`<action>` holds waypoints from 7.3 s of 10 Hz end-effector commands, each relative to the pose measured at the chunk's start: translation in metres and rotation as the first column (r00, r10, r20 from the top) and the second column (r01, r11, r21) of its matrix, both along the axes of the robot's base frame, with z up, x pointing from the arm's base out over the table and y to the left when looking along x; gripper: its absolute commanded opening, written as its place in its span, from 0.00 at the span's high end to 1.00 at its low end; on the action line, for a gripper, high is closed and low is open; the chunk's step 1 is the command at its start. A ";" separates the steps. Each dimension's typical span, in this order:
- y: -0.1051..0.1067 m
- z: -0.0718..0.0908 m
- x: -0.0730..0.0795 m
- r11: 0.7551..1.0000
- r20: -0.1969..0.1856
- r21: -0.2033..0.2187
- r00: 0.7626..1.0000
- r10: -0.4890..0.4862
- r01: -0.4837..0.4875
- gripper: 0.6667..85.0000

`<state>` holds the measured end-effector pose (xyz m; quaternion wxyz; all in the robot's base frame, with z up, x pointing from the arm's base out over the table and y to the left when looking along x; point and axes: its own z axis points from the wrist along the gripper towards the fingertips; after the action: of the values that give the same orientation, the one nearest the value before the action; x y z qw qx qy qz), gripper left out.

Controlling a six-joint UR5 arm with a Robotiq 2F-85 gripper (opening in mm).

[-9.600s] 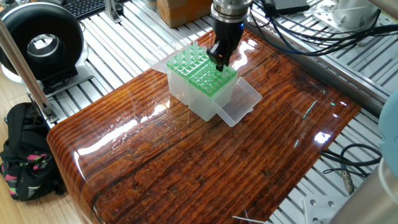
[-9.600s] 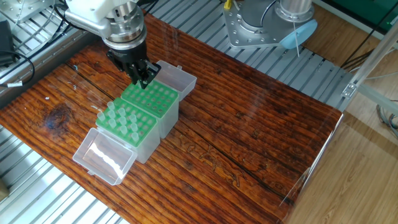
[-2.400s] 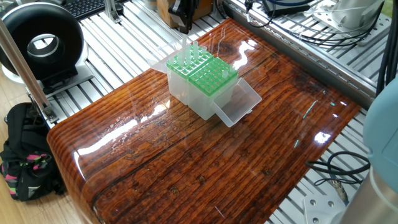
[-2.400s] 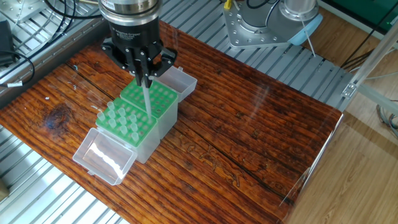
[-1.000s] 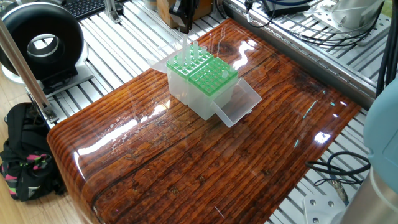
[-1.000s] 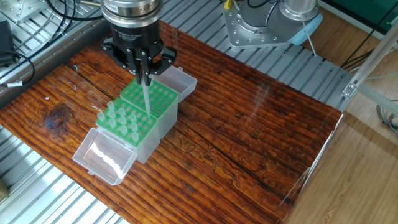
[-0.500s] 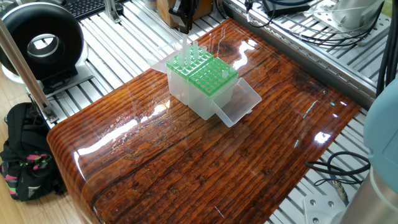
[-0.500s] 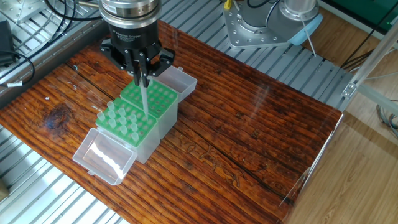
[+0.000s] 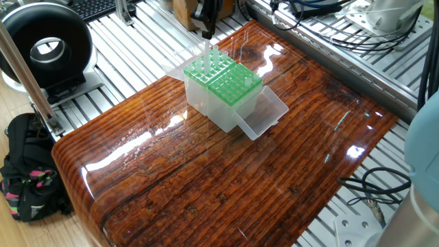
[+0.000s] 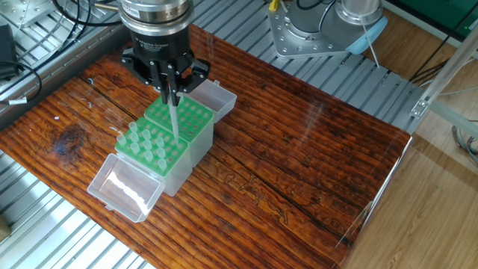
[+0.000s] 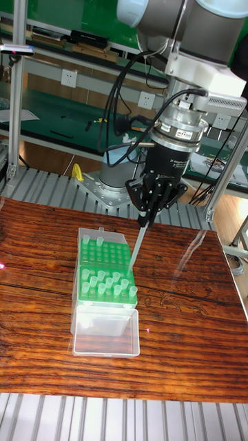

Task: Transfer all large pipette tips from one holder to another

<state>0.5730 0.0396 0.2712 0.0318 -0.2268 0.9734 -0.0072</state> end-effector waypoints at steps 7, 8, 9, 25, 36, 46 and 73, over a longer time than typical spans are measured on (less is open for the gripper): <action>-0.001 -0.006 0.006 1.000 0.004 0.015 1.000 -0.009 0.009 0.86; -0.001 -0.006 0.006 1.000 0.003 0.016 1.000 -0.010 0.010 0.86; 0.000 -0.006 0.005 1.000 -0.002 0.019 1.000 -0.010 0.010 0.85; -0.033 -0.014 -0.018 1.000 -0.065 -0.005 0.998 0.027 -0.028 0.68; -0.057 -0.077 -0.070 0.999 -0.169 0.047 0.986 -0.005 0.013 0.68; -0.072 -0.118 -0.069 0.999 -0.184 -0.017 0.982 -0.050 0.048 0.65; -0.073 -0.124 -0.071 0.996 -0.182 -0.015 0.980 -0.084 0.083 0.80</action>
<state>0.5018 -0.0362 0.1442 -0.0614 -0.1884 0.9802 0.0019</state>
